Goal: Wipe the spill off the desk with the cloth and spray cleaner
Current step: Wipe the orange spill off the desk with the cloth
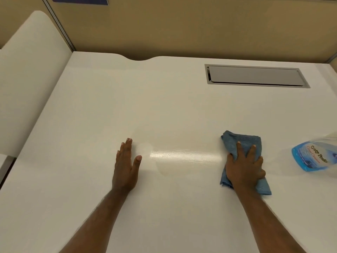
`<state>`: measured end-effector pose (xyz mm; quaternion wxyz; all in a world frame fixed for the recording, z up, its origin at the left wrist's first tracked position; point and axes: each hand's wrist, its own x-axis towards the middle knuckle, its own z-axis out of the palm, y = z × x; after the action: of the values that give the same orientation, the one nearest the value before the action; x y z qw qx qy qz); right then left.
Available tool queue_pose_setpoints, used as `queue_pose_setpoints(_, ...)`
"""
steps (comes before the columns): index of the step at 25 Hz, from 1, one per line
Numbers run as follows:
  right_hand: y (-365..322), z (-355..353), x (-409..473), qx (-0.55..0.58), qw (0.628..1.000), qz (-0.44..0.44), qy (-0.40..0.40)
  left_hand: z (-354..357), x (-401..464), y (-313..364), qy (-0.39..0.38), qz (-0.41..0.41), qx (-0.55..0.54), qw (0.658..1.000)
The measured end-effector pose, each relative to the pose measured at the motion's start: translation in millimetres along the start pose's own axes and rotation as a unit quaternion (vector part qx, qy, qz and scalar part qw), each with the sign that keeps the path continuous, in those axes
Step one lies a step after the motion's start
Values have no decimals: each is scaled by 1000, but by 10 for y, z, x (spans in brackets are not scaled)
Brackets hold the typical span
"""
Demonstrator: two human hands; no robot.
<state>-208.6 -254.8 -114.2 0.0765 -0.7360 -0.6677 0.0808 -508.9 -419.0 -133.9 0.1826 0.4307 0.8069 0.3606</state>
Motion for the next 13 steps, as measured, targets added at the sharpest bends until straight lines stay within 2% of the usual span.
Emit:
queue_pose_setpoints(8,-953,302,-745,-16,973,-219,-71,-110,-253,2,37,-56,-30,997)
queue_pose_setpoints(11,-1362,413,-975,-14,960,-258,-109,-177,-358,-79,51,-61,-30,996)
queue_pose_setpoints(13,-1626,465,-942,-5,961,-249,-120,-229,-411,-130,39,-52,-19,998)
